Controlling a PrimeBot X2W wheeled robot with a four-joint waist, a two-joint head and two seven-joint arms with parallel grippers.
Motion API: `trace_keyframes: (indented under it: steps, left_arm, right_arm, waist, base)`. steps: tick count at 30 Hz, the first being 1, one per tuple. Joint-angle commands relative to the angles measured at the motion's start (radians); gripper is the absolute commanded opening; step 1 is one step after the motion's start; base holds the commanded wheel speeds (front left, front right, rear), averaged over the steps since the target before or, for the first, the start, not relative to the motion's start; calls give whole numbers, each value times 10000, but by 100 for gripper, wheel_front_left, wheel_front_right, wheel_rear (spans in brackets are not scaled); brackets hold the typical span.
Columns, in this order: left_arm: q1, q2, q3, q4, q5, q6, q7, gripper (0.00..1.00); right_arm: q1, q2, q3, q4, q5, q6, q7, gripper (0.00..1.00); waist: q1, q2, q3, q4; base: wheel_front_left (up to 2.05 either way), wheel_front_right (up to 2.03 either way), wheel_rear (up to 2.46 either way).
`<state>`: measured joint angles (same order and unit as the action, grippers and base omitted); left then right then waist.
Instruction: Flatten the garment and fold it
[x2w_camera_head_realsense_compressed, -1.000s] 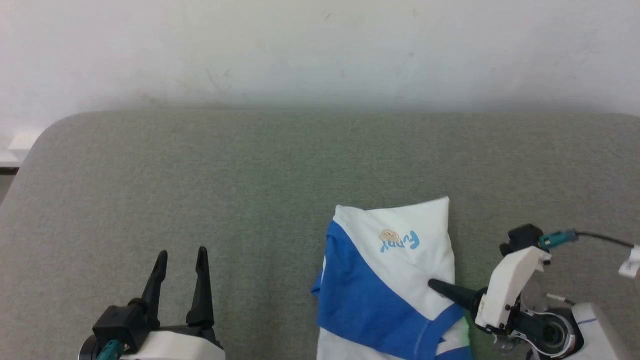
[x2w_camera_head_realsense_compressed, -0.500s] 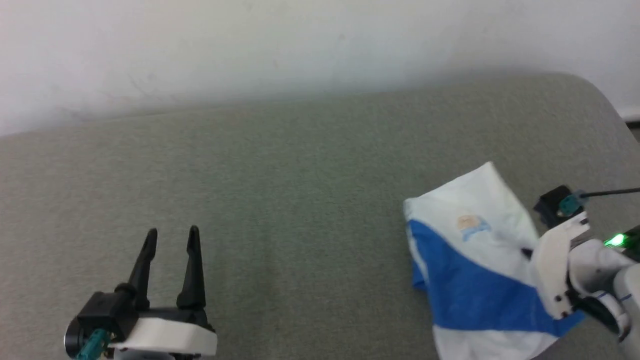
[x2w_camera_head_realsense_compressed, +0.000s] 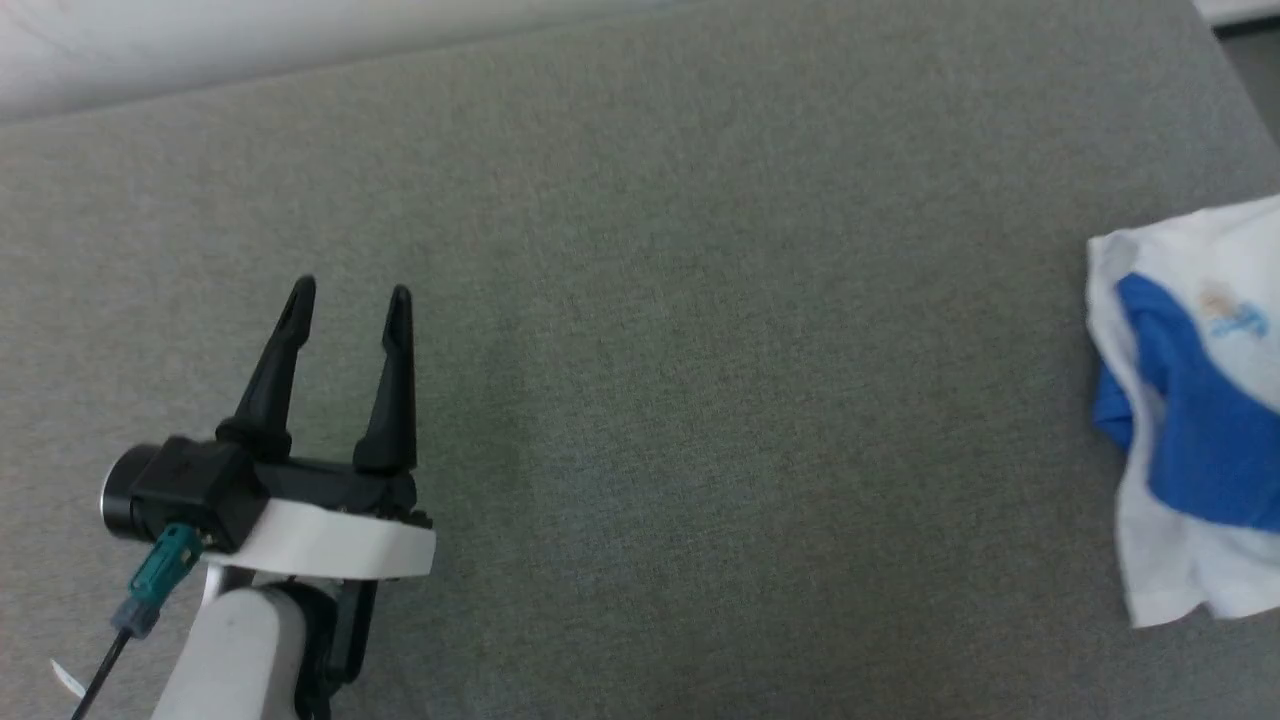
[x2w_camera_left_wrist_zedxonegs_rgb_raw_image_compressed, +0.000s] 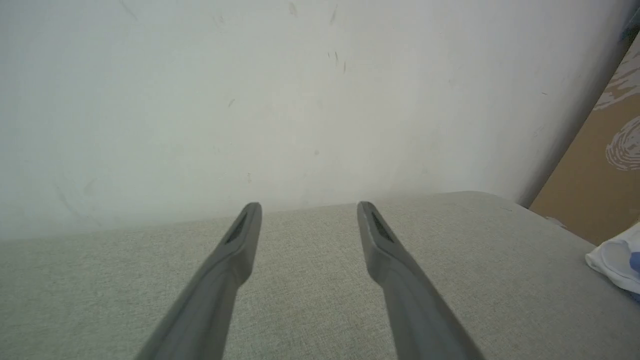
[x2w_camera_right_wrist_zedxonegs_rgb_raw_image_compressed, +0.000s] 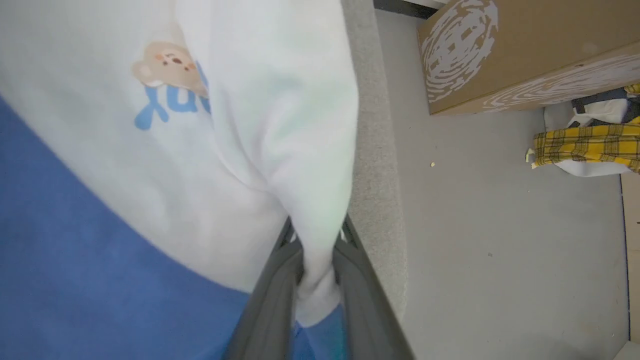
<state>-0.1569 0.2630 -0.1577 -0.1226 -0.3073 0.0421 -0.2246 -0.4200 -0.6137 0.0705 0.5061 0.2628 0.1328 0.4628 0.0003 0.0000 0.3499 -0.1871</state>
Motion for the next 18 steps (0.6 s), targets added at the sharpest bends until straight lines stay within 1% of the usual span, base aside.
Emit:
trace_keyframes:
  steps: [1, 2, 3, 4, 5, 7, 9, 10, 13, 16, 18]
  left_arm:
    - [-291, 48, -69, 22, 69, -113, 4, 100]
    - [-385, 34, -105, 62, 62, -142, -3, 100]
    - [-455, 20, -114, 92, 52, -152, -19, 100]
    - [-499, 10, -110, 113, 40, -155, -36, 100]
    - [-533, -1, -107, 146, 28, -158, -55, 100]
    - [-567, -26, -95, 240, 2, -160, -98, 100]
    - [-556, -57, -73, 344, -13, -143, -147, 100]
    - [-556, -57, -73, 344, -13, -143, -147, 100]
    - [-479, -152, -41, 486, -48, -112, -222, 100]
    - [-293, -283, 10, 660, -94, -73, -287, 100]
    - [-80, -373, 78, 773, -132, -23, -317, 100]
  right_arm:
    - [-377, 125, -538, 393, -251, -21, -477, 0]
    - [-457, 172, -777, 589, -412, -21, -735, 0]
    - [-552, 216, -991, 710, -592, -21, -1111, 19]
    - [-651, 255, -1220, 799, -798, -21, -1565, 47]
    - [-716, 347, -1469, 980, -933, -21, -1882, 99]
    - [-761, 556, -1874, 1366, -1128, -21, -2286, 100]
    - [-719, 768, -2397, 1825, -1273, -21, -2430, 100]
    - [-719, 768, -2397, 1825, -1273, -21, -2430, 100]
    - [-512, 989, -3265, 2211, -1469, -21, -2927, 100]
    - [-89, 1226, -3921, 2221, -1533, -21, -3570, 100]
    - [270, 1417, -4194, 1928, -1581, -21, -4074, 100]
  waist:
    - [-3, 0, 986, -302]
    - [-3, 0, 1018, -246]
    - [-3, 0, 1046, -213]
    - [-3, 0, 1069, -185]
    - [-3, 0, 1078, -145]
    - [-3, 0, 1059, -58]
    - [-3, 0, 979, 10]
    - [-3, 0, 979, 10]
    - [-3, 0, 743, 110]
    - [-3, 0, 321, 194]
    - [-3, 0, -15, 227]
  base:
    - [0, 0, 0]
    - [0, 0, 0]
    - [0, 0, 0]
    - [0, 0, 0]
    - [0, 0, 0]
    - [0, 0, 0]
    - [0, 0, 0]
    - [0, 0, 0]
    - [0, 0, 0]
    - [0, 0, 0]
    - [0, 0, 0]
